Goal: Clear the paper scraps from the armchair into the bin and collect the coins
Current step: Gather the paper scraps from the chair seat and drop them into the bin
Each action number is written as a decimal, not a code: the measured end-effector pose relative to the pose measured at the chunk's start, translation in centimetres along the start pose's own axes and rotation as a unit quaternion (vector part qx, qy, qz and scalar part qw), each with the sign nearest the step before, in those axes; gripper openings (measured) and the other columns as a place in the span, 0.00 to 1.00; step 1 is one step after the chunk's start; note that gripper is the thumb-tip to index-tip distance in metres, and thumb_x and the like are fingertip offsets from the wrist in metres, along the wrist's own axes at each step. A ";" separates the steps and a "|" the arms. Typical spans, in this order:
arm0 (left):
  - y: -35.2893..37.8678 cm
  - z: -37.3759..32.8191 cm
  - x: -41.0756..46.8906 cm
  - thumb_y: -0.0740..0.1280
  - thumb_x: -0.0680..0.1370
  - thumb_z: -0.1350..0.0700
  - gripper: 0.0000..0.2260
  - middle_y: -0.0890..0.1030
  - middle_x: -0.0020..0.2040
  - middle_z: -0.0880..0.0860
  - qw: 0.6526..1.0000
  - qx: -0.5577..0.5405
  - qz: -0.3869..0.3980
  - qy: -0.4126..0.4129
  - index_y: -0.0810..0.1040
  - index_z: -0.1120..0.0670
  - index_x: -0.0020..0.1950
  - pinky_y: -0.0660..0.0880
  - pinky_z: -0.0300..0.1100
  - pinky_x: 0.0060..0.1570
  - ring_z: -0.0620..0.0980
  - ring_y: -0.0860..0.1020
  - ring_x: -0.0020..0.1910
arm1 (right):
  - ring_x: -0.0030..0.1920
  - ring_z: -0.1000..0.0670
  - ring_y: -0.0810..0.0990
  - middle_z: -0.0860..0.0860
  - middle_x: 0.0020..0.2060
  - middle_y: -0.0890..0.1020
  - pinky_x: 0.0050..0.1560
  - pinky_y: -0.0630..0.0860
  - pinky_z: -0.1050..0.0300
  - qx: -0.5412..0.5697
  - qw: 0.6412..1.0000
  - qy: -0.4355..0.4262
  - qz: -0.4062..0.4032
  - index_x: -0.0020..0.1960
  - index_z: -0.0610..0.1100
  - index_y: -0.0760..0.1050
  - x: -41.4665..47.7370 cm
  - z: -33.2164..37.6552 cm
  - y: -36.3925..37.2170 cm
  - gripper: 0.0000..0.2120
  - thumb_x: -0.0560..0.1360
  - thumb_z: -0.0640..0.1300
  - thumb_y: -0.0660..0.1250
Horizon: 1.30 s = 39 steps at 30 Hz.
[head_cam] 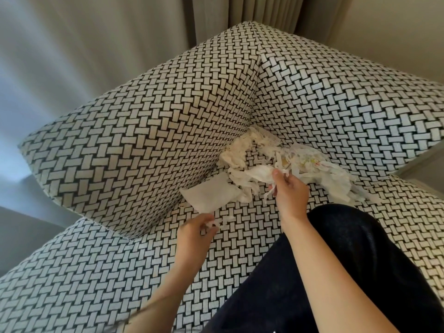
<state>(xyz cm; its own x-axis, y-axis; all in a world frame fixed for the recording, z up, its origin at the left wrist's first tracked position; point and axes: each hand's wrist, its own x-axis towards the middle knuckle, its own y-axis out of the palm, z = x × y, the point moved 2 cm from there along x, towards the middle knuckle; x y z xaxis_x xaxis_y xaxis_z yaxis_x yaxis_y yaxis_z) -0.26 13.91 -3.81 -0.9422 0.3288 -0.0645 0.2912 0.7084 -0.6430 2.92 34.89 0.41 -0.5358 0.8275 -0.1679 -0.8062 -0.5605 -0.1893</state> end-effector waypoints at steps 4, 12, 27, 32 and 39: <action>1.3 -0.6 0.4 0.75 0.69 0.60 0.14 0.80 0.48 0.51 0.997 0.056 -0.006 0.059 0.81 0.57 0.54 0.68 0.28 0.48 0.48 0.77 0.48 | 0.33 0.50 0.71 0.45 0.30 0.74 0.38 0.70 0.55 0.001 1.000 0.000 -0.002 0.37 0.34 0.74 -0.1 0.0 -0.1 0.17 0.77 0.47 0.66; 2.9 -1.9 2.8 0.69 0.73 0.66 0.02 0.79 0.41 0.57 0.976 0.136 0.050 0.162 0.82 0.63 0.43 0.75 0.40 0.38 0.54 0.78 0.40 | 0.35 0.50 0.73 0.48 0.31 0.75 0.40 0.73 0.53 0.035 0.999 0.014 -0.025 0.33 0.42 0.72 0.2 0.0 -0.2 0.15 0.77 0.47 0.65; 3.0 -7.5 4.4 0.68 0.74 0.66 0.03 0.76 0.60 0.58 0.963 0.049 0.084 0.250 0.81 0.64 0.44 0.77 0.40 0.48 0.53 0.81 0.45 | 0.33 0.53 0.74 0.50 0.30 0.76 0.39 0.73 0.56 0.158 0.982 0.055 -0.093 0.33 0.44 0.72 0.2 0.7 -0.8 0.15 0.77 0.47 0.65; 5.1 -8.9 6.7 0.64 0.78 0.61 0.08 0.70 0.70 0.53 0.937 0.157 0.178 0.257 0.81 0.63 0.52 0.72 0.40 0.59 0.53 0.76 0.59 | 0.33 0.54 0.74 0.50 0.30 0.75 0.38 0.73 0.58 0.183 0.976 0.064 -0.094 0.35 0.43 0.73 0.1 1.0 -0.9 0.13 0.77 0.46 0.65; 4.8 -8.9 7.7 0.64 0.78 0.61 0.09 0.78 0.53 0.56 0.935 0.188 0.182 0.239 0.80 0.61 0.55 0.73 0.44 0.54 0.54 0.77 0.51 | 0.33 0.52 0.73 0.49 0.31 0.75 0.38 0.72 0.57 0.162 0.982 0.074 -0.064 0.35 0.42 0.72 -0.2 1.0 -1.2 0.13 0.77 0.46 0.65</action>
<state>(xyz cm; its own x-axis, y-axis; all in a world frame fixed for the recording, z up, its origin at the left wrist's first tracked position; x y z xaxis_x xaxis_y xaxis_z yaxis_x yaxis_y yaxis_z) -4.68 25.42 -0.64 -0.5848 0.8102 -0.0406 0.4149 0.2557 -0.8732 3.74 35.47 1.67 -0.4019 0.8632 -0.3057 -0.9149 -0.3924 0.0950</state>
